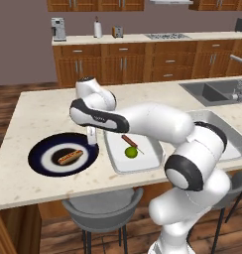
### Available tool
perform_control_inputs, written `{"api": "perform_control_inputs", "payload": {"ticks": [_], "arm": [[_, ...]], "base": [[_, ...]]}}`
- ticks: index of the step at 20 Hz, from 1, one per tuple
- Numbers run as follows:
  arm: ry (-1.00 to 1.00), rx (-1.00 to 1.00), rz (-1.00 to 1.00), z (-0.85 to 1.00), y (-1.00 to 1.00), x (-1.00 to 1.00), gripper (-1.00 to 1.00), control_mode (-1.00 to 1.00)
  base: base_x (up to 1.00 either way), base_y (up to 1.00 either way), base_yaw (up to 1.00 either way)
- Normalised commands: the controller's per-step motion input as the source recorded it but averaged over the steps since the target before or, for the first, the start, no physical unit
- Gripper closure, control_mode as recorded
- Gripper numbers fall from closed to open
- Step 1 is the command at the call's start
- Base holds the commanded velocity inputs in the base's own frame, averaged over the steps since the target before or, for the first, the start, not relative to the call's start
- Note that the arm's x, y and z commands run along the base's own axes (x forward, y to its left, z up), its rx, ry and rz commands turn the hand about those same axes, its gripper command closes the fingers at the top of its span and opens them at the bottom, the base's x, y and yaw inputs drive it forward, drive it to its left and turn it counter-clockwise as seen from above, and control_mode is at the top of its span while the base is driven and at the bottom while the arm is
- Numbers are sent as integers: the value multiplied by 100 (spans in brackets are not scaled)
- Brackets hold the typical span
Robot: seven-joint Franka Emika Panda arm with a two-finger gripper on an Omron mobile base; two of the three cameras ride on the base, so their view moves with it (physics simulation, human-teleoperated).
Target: Place one cooked food and one vegetable from the large plate to each tupperware container.
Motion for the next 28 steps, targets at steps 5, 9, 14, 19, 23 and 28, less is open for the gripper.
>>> {"api": "perform_control_inputs", "payload": {"ticks": [5,9,14,19,23,28], "arm": [[7,-7,55,-22,25,1,-100,-100],[8,0,57,-27,1,4,-100,-100],[3,5,39,-32,20,18,-100,-100],[0,11,24,-47,36,37,-100,-100],[0,4,18,-31,18,51,-100,-100],[5,-1,1,-16,20,37,-100,-100]], "base": [[0,0,0],[0,0,0],[0,0,0],[0,0,0],[0,0,0],[0,0,0]]}}
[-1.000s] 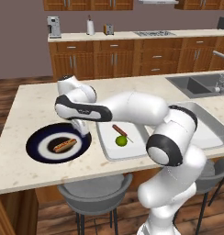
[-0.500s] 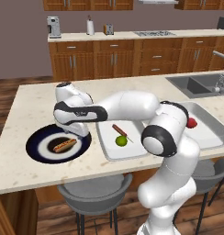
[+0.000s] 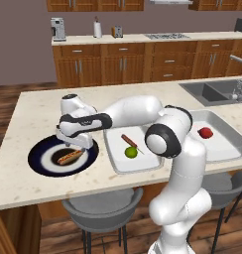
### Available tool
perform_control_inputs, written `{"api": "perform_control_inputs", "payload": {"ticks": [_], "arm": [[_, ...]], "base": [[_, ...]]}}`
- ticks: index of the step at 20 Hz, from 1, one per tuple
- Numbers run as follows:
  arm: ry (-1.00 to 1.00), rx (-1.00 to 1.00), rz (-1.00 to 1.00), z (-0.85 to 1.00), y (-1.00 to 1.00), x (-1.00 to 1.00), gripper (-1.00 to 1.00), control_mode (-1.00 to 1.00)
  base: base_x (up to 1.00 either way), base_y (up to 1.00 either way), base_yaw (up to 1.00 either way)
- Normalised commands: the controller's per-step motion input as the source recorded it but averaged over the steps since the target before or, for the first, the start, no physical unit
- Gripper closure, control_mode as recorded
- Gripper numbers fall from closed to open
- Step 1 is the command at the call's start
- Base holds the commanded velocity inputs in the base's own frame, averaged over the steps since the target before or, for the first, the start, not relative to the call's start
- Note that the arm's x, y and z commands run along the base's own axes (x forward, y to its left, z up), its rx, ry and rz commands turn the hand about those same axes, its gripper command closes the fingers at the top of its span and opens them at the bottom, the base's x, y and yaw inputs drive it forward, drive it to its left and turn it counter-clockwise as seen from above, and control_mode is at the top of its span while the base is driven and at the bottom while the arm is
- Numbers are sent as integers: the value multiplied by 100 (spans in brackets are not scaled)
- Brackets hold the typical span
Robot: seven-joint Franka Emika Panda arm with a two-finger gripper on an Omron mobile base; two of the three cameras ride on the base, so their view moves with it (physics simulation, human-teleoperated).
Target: Place one cooked food and one vegetable from the large plate to each tupperware container.
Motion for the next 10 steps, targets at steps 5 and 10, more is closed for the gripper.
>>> {"api": "perform_control_inputs", "payload": {"ticks": [5,10], "arm": [[5,0,0,-38,17,39,-100,-100],[1,-2,-4,-27,28,30,-100,-100]], "base": [[0,0,0],[0,0,0]]}}
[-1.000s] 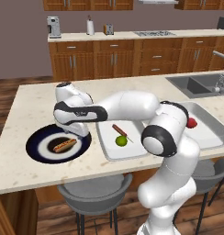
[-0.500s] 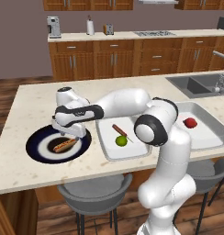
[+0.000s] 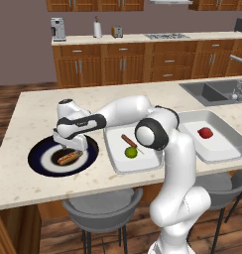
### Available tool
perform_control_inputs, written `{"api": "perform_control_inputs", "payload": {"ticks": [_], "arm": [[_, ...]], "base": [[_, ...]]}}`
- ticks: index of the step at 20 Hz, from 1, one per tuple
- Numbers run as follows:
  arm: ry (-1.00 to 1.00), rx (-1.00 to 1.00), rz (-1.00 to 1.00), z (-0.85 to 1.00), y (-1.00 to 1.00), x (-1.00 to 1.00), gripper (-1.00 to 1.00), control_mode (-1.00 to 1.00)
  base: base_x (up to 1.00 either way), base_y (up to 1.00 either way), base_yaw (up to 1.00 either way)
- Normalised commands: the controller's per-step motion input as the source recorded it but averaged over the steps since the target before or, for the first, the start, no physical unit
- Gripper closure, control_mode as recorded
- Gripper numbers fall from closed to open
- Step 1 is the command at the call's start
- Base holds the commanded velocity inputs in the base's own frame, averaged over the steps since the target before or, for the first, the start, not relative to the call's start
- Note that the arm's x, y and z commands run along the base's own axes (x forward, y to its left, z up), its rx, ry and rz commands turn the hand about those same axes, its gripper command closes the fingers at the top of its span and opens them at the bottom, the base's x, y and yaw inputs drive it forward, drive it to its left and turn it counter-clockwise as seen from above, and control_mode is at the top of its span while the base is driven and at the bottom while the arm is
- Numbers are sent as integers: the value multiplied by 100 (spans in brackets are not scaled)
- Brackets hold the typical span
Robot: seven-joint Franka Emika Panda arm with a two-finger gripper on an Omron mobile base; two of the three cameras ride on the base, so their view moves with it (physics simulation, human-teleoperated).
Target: Place one cooked food and one vegetable from the large plate to each tupperware container.
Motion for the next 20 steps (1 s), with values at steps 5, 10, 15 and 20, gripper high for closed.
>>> {"api": "perform_control_inputs", "payload": {"ticks": [5,10,15,20], "arm": [[4,-1,-8,-28,13,22,-100,-100],[6,0,-6,-31,0,17,-100,-100],[4,0,-4,-23,-12,0,-100,-100],[2,0,-3,-27,-16,-4,-100,-100]], "base": [[0,0,0],[0,0,0],[0,0,0],[0,0,0]]}}
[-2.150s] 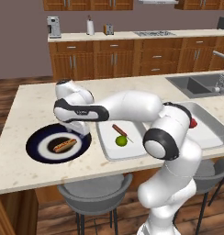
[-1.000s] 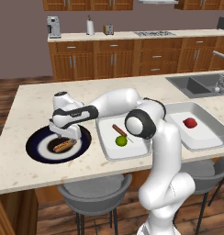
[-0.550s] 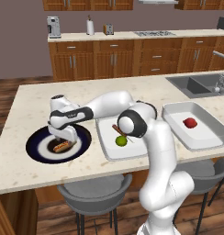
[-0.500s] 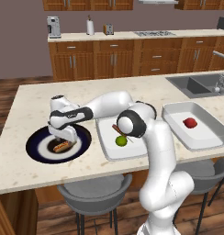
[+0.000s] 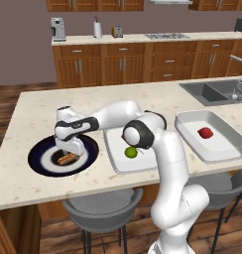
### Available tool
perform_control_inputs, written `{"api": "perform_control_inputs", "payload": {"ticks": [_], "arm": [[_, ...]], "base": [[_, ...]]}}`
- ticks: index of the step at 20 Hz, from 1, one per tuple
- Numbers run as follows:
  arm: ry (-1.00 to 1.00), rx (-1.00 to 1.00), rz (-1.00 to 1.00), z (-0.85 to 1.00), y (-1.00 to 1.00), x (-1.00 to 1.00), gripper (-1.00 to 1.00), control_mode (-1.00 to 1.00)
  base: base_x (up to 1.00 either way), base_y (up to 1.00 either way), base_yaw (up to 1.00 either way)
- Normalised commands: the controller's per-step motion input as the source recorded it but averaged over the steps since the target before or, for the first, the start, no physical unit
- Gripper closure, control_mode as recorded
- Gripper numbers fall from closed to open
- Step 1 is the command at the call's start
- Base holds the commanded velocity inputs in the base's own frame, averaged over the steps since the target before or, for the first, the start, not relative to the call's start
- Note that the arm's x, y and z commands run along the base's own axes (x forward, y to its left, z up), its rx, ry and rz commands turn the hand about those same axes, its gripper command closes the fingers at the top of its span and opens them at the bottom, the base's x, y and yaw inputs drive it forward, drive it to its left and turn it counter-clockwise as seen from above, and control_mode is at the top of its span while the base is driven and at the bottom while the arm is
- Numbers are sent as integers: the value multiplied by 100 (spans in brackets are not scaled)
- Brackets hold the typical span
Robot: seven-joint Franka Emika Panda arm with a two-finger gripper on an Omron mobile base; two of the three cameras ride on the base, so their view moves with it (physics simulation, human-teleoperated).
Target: Place one cooked food and one vegetable from the large plate to each tupperware container.
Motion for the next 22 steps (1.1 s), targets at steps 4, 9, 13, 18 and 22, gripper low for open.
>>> {"api": "perform_control_inputs", "payload": {"ticks": [4,9,13,18,22], "arm": [[0,0,-2,-45,-7,-14,100,-100],[-1,0,0,-27,0,-8,100,-100],[-7,0,-2,-14,-3,-21,100,-100],[-5,0,-16,71,-40,-53,100,-100],[-2,0,-24,100,-67,-60,100,-100]], "base": [[0,0,0],[0,0,0],[0,0,0],[0,0,0],[0,0,0]]}}
